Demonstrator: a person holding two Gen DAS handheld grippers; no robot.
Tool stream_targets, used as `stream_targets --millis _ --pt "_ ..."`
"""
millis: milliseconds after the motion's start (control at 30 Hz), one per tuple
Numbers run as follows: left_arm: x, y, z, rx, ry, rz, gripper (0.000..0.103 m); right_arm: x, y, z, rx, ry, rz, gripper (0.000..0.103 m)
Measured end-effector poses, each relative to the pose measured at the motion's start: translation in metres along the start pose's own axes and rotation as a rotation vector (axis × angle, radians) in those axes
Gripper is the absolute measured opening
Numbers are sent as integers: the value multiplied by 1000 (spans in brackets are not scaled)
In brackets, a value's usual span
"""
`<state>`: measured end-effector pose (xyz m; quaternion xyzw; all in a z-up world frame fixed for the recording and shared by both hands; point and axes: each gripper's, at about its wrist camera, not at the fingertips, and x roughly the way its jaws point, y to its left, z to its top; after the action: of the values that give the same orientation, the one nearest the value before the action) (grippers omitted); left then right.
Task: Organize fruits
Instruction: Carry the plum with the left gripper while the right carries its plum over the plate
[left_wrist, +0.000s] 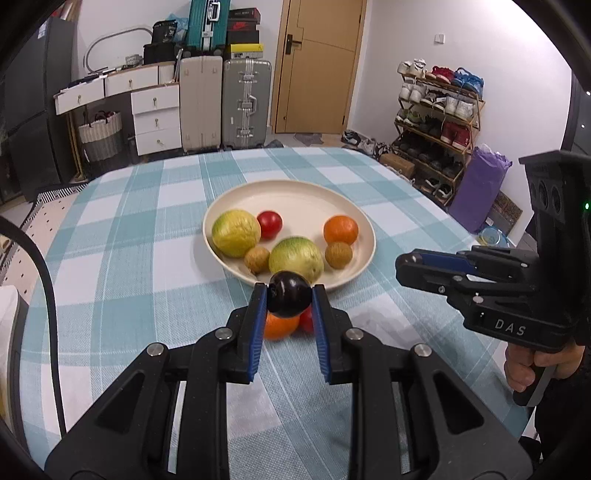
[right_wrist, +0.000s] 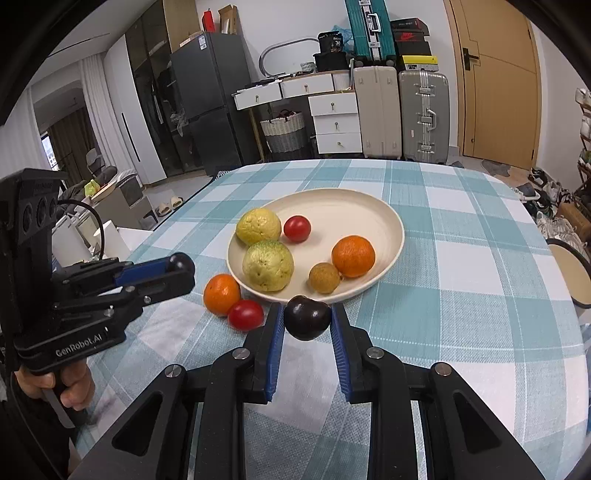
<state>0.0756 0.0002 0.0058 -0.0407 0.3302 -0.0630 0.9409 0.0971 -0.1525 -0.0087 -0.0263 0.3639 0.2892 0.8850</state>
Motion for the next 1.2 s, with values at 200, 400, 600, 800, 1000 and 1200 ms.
stream_targets --millis 200,400,600,800,1000,1200 --pt "-5 7 16 -18 -49 4 21 -2 -5 14 -11 -20 -2 26" --pt "1 9 28 -23 -62 3 21 -2 -12 30 -12 -48 -11 26" --pt "13 9 38 -19 -71 -1 21 5 -21 44 5 -74 -5 26" --pt "34 6 48 -12 -56 -1 21 18 -27 52 14 -89 -4 26" --pt "58 3 56 -3 -47 -1 21 35 -40 57 46 -90 -2 26" --pt "78 3 61 -5 -38 -24 21 50 -52 60 85 -88 -4 26"
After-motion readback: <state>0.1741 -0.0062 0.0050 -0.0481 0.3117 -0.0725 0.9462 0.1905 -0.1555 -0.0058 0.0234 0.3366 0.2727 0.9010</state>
